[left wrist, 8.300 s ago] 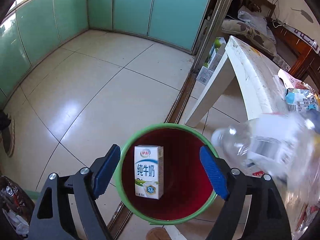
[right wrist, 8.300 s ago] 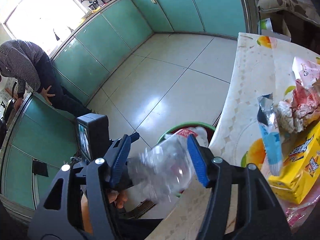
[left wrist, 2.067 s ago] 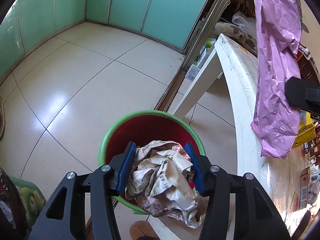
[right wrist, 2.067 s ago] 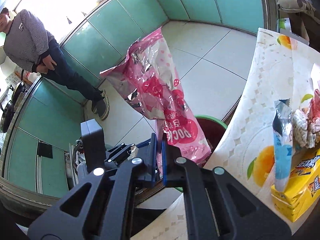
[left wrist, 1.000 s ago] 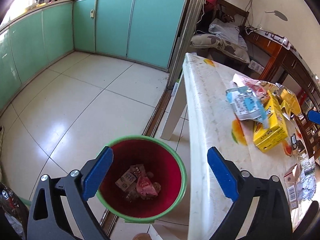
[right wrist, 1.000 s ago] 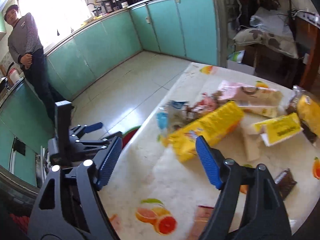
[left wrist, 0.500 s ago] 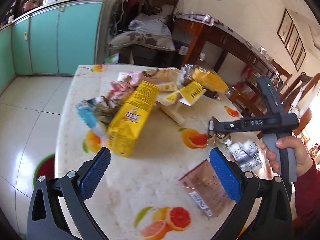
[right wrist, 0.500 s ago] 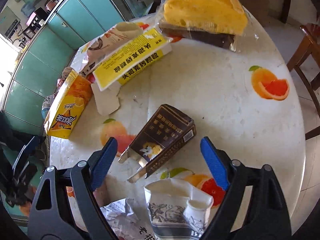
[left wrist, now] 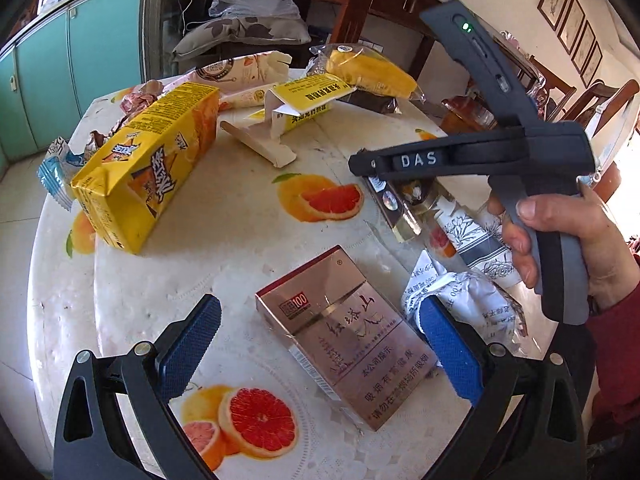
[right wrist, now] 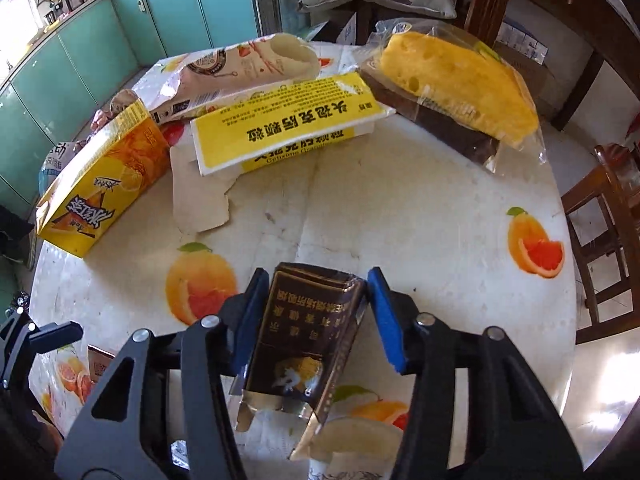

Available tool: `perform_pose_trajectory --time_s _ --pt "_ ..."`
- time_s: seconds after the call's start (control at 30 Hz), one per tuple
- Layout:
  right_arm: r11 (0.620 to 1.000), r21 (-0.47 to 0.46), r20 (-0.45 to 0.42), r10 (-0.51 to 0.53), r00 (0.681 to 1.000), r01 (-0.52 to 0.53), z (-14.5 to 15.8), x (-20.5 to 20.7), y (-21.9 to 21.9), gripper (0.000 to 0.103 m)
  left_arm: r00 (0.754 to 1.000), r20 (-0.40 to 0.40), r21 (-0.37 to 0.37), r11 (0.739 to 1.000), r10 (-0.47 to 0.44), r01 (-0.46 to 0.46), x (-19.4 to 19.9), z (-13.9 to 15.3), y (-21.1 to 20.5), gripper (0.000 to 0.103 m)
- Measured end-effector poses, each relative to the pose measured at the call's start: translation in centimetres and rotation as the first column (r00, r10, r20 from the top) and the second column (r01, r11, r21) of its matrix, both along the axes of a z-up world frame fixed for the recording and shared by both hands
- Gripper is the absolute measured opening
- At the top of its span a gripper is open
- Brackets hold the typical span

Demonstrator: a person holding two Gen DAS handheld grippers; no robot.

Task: Collect trash
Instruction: 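Grasp the dark brown cigarette pack on the table with the right gripper, then grasp the red-gold Hongtashan cigarette box with the left gripper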

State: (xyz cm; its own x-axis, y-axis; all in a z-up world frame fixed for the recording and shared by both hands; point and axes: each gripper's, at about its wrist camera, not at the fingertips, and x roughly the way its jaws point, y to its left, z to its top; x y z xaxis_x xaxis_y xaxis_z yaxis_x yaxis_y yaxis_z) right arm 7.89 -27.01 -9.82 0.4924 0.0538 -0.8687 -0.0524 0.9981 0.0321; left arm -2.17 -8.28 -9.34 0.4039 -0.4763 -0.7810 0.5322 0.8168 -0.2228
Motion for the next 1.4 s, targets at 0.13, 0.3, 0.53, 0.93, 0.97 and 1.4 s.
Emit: perform_pose_trajectory --time_s 0.13,0.3,0.53,0.93,0.97,1.4 --pt "1.0 -0.023 0.034 0.017 0.999 -0.016 1.1 -0.8 -0.1 0.05 1.0 0.014 0.046 0.999 0.019 -0.02 0.2 -1.0 -1.0 0.096" --pt "0.987 -0.151 0.053 0.071 0.996 -0.062 1.4 -1.8 -0.4 0.051 0.998 0.068 0.119 0.993 0.012 -0.02 0.4 -1.2 -2.6 0.096" --pt "0.987 -0.149 0.052 0.073 0.996 -0.064 2.1 -1.8 -1.2 0.079 0.992 0.076 0.143 0.984 0.097 -0.107 2.8 -0.9 -0.4 0.095" --pt "0.992 -0.111 -0.068 0.06 0.996 -0.067 -0.4 -2.5 -0.4 0.055 0.999 0.003 0.062 0.997 0.047 -0.047 0.9 -1.0 0.0 0.096" --pt "0.993 -0.102 -0.07 0.056 0.996 -0.063 -0.4 -2.4 -0.5 0.053 0.999 0.006 0.068 0.997 0.046 -0.046 0.8 -1.0 -0.2 0.096" --pt "0.994 -0.086 0.079 0.067 0.995 -0.06 2.6 -3.7 -0.4 0.049 0.995 0.043 0.006 0.996 0.088 -0.089 2.0 0.2 1.8 0.059"
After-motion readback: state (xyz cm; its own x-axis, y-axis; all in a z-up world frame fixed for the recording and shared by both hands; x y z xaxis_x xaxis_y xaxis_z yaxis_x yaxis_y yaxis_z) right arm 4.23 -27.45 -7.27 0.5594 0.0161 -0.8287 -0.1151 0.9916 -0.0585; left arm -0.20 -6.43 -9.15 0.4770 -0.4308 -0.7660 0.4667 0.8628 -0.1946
